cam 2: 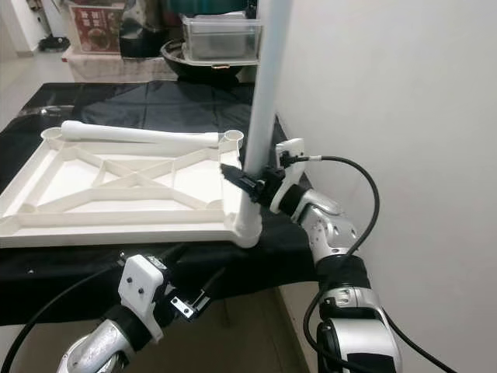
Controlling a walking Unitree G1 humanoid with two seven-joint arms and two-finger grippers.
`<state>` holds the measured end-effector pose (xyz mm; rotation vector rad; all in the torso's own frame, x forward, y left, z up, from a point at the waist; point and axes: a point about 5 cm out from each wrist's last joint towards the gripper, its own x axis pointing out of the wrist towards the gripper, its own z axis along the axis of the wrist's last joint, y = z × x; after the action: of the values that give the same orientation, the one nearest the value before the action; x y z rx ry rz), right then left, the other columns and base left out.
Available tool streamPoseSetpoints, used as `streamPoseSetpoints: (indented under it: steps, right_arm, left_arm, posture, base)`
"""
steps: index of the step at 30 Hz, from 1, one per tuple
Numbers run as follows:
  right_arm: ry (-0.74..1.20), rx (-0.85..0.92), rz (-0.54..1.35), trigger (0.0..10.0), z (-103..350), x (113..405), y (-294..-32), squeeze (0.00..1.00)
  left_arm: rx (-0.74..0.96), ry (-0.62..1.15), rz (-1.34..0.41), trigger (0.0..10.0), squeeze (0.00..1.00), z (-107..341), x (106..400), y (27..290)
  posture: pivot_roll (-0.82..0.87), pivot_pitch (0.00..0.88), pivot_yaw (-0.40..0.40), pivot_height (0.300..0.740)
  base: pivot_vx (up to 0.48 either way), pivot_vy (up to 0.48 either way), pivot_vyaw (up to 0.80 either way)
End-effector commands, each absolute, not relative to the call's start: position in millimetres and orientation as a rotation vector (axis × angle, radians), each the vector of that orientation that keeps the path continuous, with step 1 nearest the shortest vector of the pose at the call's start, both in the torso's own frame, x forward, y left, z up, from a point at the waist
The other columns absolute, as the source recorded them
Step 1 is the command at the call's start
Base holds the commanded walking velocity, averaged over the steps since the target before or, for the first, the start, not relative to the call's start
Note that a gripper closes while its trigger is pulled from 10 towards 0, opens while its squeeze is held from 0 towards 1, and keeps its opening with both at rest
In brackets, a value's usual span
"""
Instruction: Building children table
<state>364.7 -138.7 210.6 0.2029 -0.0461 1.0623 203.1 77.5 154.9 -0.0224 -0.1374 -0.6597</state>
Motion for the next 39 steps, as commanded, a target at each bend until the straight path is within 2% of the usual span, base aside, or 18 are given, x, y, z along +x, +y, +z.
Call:
streamPoseSetpoints:
  steps: [1, 8, 9, 10, 14, 20, 21, 23, 25, 26, 27, 29, 30, 31, 32, 34, 37, 39]
  right_arm:
    - [0.022, 0.114, 1.285, 10.0, 202.0, 360.2, -117.4, 0.00]
    - [0.063, 0.060, 1.401, 10.0, 198.8, 357.5, -109.8, 0.00]
    - [0.060, 0.038, 1.411, 4.5, 197.5, 357.1, -108.0, 0.00]
    - [0.056, 0.035, 1.412, 0.0, 196.6, 356.9, -106.3, 0.00]
    - [0.043, 0.035, 1.409, 0.0, 195.5, 356.3, -104.2, 0.00]
    - [0.017, 0.064, 1.242, 0.0, 194.7, 365.6, -105.1, 0.00]
    - [0.005, 0.090, 1.159, 0.0, 195.6, 369.9, -106.2, 0.00]
    - [-0.026, 0.143, 0.861, 0.0, 195.8, 382.9, -113.7, 0.00]
    - [-0.026, 0.143, 0.861, 0.0, 195.8, 382.9, -113.7, 0.00]
    - [-0.046, 0.162, 0.666, 0.0, 194.9, 388.8, -121.6, 0.00]
    - [-0.046, 0.162, 0.666, 0.0, 194.9, 388.8, -121.6, 0.00]
    - [-0.035, 0.175, 0.201, 0.0, 186.3, 394.8, -150.0, 0.00]
    - [-0.035, 0.175, 0.201, 0.0, 186.3, 394.8, -150.0, 0.00]
    - [-0.025, 0.183, 0.044, 0.0, 182.3, 393.8, -161.1, 0.00]
    - [-0.025, 0.183, 0.044, 0.0, 182.3, 393.8, -161.1, 0.00]
    - [-0.019, 0.211, -0.246, 0.0, 174.9, 381.9, -169.7, 0.00]
    - [0.003, 0.274, -0.372, 0.0, 170.7, 373.9, -157.2, 0.00]
    - [0.008, 0.286, -0.386, 0.0, 170.9, 373.9, -151.8, 0.00]
  left_arm:
    - [-0.042, -0.120, -0.684, 10.0, 0.00, 153.3, 199.1, 75.5]
    - [-0.047, -0.119, -0.695, 10.0, 0.00, 153.9, 197.6, 75.0]
    - [-0.047, -0.118, -0.697, 10.0, 0.00, 153.8, 197.3, 75.1]
    - [-0.048, -0.117, -0.698, 10.0, 0.00, 153.9, 196.9, 75.3]
    - [-0.048, -0.116, -0.701, 10.0, 0.00, 153.8, 196.6, 75.5]
    - [-0.047, -0.112, -0.699, 10.0, 0.00, 152.9, 196.5, 76.2]
    - [-0.048, -0.110, -0.698, 10.0, 0.00, 152.6, 196.6, 76.5]
    - [-0.047, -0.108, -0.698, 10.0, 0.00, 151.7, 196.5, 76.5]
    - [-0.047, -0.108, -0.698, 10.0, 0.00, 151.7, 196.5, 76.5]
    - [-0.048, -0.107, -0.697, 10.0, 0.00, 151.5, 196.7, 76.5]
    - [-0.048, -0.107, -0.697, 10.0, 0.00, 151.5, 196.7, 76.5]
    - [-0.048, -0.107, -0.697, 10.0, 0.00, 151.3, 197.3, 76.7]
    - [-0.048, -0.107, -0.697, 10.0, 0.00, 151.3, 197.3, 76.7]
    - [-0.048, -0.107, -0.697, 10.0, 0.00, 151.2, 197.5, 76.7]
    - [-0.048, -0.107, -0.697, 10.0, 0.00, 151.2, 197.5, 76.7]
    - [-0.045, -0.108, -0.696, 10.0, 0.00, 151.1, 197.6, 76.4]
    - [-0.044, -0.109, -0.696, 10.0, 0.00, 151.2, 197.7, 76.3]
    - [-0.043, -0.109, -0.696, 10.0, 0.00, 151.2, 197.6, 76.1]
  posture:
    - [0.14, 0.064, -0.059, 0.740]
    - [0.15, 0.069, -0.056, 0.740]
    - [0.15, 0.072, -0.058, 0.740]
    - [0.15, 0.073, -0.056, 0.740]
    - [0.15, 0.075, -0.055, 0.740]
    - [0.15, 0.075, -0.053, 0.740]
    - [0.14, 0.075, -0.053, 0.740]
    - [0.14, 0.075, -0.050, 0.740]
    - [0.14, 0.075, -0.050, 0.740]
    - [0.13, 0.076, -0.051, 0.740]
    - [0.13, 0.076, -0.051, 0.740]
    - [0.12, 0.075, -0.046, 0.740]
    - [0.12, 0.075, -0.046, 0.740]
    - [0.12, 0.075, -0.046, 0.740]
    - [0.12, 0.075, -0.046, 0.740]
    - [0.13, 0.075, -0.048, 0.740]
    - [0.13, 0.076, -0.050, 0.740]
    - [0.13, 0.077, -0.047, 0.740]
  base:
    - [0.000, 0.000, 0.00]
    - [0.000, 0.000, 0.00]
    - [0.000, 0.000, 0.00]
    - [0.000, 0.000, 0.00]
    - [0.000, 0.000, 0.00]
    - [0.000, 0.000, 0.00]
    - [0.000, 0.000, 0.00]
    - [0.000, 0.000, 0.00]
    - [0.000, 0.000, 0.00]
    - [0.000, 0.000, 0.00]
    - [0.000, 0.000, 0.00]
    - [0.000, 0.000, 0.00]
    - [0.000, 0.000, 0.00]
    - [0.000, 0.000, 0.00]
    - [0.000, 0.000, 0.00]
    - [0.000, 0.000, 0.00]
    - [0.000, 0.000, 0.00]
    - [0.000, 0.000, 0.00]
